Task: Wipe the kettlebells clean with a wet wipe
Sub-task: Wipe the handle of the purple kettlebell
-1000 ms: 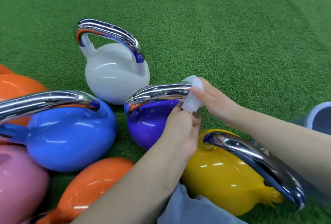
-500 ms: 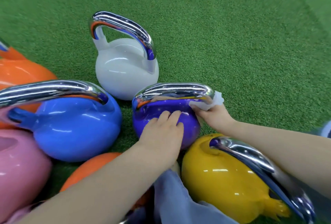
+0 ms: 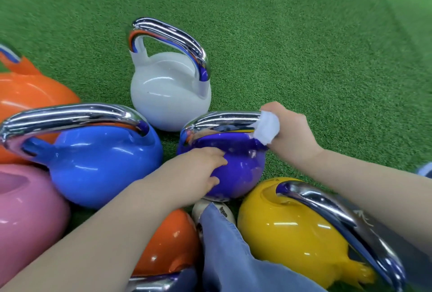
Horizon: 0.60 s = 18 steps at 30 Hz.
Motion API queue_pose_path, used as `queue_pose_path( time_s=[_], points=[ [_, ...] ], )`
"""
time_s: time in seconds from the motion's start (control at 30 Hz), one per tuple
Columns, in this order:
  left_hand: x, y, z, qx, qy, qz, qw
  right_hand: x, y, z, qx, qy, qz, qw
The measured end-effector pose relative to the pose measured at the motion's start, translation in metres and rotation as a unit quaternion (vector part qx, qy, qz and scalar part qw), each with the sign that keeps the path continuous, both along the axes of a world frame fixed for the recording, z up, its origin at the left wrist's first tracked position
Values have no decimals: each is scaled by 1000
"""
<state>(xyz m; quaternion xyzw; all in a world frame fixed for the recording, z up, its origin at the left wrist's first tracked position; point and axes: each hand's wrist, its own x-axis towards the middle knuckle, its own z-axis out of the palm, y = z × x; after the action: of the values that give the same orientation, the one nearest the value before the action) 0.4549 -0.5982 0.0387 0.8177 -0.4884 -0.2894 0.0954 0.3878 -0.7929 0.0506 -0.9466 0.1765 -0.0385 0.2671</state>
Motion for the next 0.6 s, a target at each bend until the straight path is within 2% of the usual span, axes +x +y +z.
queue_pose_path(
  time_s=[0.07, 0.17, 0.27, 0.33, 0.37, 0.4, 0.5, 0.57, 0.6],
  points=[
    [5, 6, 5, -30, 26, 56, 998, 6, 7, 13, -88, 54, 48, 994],
    [14, 17, 9, 3, 58, 107, 993, 16, 20, 25, -241, 89, 108, 960],
    [27, 25, 7, 56, 35, 132, 989, 25, 34, 28, -328, 121, 123, 929],
    [35, 29, 6, 37, 10, 189, 981, 29, 44, 27, -394, 104, 144, 902],
    [39, 30, 6, 7, 1, 227, 974, 31, 49, 26, -434, 100, 143, 884],
    [41, 29, 7, -39, -7, 264, 964, 35, 55, 27, -445, 87, 132, 881],
    [43, 25, 12, -192, -34, 334, 922, 49, 77, 23, -397, 9, 160, 904],
    [44, 24, 16, -281, -59, 368, 884, 58, 100, 29, -414, -1, 199, 888],
    [42, 23, 18, -319, -62, 379, 867, 62, 109, 30, -425, 28, 212, 880]
  ],
)
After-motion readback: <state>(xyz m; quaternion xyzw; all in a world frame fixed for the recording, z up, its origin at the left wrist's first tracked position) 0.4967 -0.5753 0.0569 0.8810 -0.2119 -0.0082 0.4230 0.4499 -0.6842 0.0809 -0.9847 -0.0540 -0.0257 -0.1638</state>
